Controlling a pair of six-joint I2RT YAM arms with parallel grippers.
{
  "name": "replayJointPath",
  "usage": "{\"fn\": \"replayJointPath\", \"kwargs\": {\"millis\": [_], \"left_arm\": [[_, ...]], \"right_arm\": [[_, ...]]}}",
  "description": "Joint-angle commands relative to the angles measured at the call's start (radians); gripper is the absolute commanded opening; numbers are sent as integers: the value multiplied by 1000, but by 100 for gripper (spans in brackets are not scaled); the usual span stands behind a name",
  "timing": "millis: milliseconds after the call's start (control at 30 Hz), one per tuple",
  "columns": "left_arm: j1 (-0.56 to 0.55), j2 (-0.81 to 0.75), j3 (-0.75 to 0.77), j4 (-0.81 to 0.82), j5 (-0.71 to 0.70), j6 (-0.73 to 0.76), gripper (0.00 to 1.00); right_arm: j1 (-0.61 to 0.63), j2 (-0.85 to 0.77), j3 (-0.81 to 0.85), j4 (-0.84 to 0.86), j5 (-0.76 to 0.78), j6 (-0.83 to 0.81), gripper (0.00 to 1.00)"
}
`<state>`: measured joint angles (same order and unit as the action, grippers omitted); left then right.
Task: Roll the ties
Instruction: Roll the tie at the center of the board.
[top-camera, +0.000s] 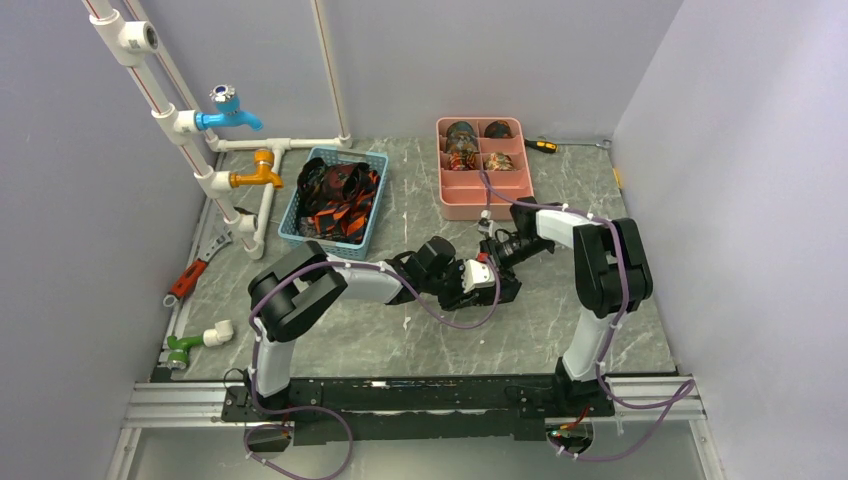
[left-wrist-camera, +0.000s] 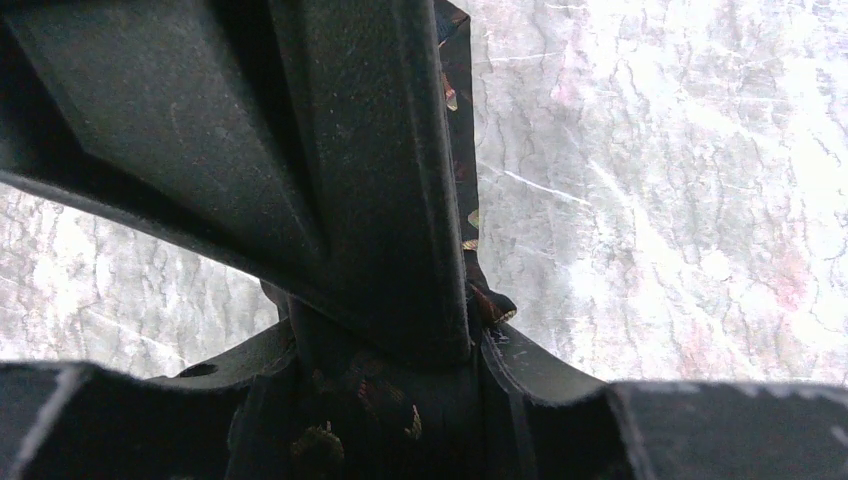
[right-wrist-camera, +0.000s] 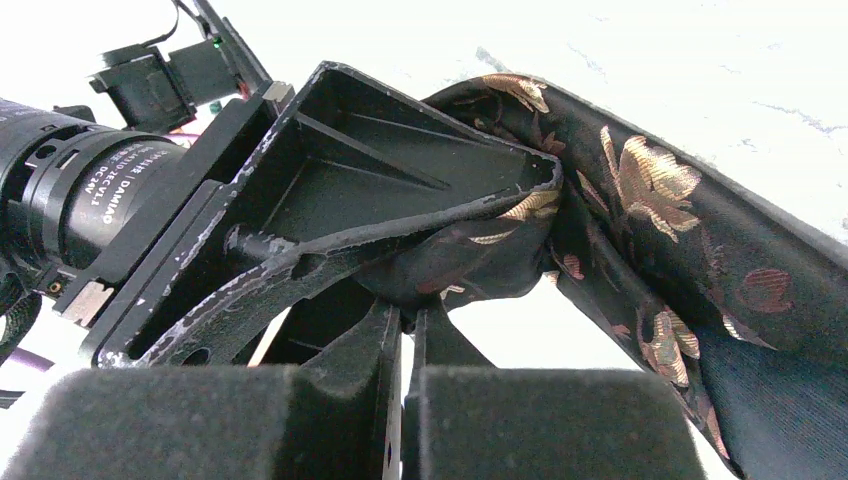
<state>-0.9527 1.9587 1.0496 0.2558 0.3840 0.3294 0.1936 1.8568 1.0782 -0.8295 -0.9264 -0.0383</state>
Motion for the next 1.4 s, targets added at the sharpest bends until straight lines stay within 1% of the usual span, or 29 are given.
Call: {"fn": "replayJointPath", "kwargs": {"millis": [0, 100, 133, 233, 500, 767, 867, 1033, 1167, 1200, 1233, 1267, 1333, 1367], "left_arm": [[-9, 67, -41, -172, -30, 42, 39], [-8, 59, -33, -155, -7, 62, 50], [-8, 53, -36, -124, 0, 68, 53], [-6, 39, -40, -46, 39, 83, 59], [-3, 89, 49, 58, 182, 66, 62], [-4, 144, 110, 87, 219, 37, 61], [-4, 155, 114, 82, 229, 45, 59], [-5, 186, 139, 88, 216, 26, 52], [-6, 209, 172, 79, 208, 15, 55], [-6, 217, 183, 61, 198, 19, 54], [-7, 227, 195, 43, 180, 22, 49], [-7, 236, 213, 15, 158, 22, 37], [-6, 243, 227, -22, 116, 22, 25], [-7, 242, 220, -30, 99, 23, 21]], "right_arm": [[-11, 72, -2, 93, 180, -24, 0], [-26, 78, -7, 91, 200, -40, 0], [-29, 81, -8, 86, 213, -47, 0], [-43, 106, 1, 66, 241, -56, 0], [-106, 181, 81, -8, 299, -68, 0], [-134, 190, 105, -8, 386, -41, 0], [-140, 196, 112, -7, 422, -33, 0], [-141, 223, 133, 2, 441, -18, 0], [-140, 242, 152, 3, 466, -16, 0], [-140, 246, 155, 2, 468, -16, 0], [-139, 248, 160, -1, 465, -19, 0], [-138, 251, 164, -8, 449, -31, 0], [-138, 235, 168, -26, 395, -51, 0], [-138, 213, 163, -29, 374, -59, 5]]}}
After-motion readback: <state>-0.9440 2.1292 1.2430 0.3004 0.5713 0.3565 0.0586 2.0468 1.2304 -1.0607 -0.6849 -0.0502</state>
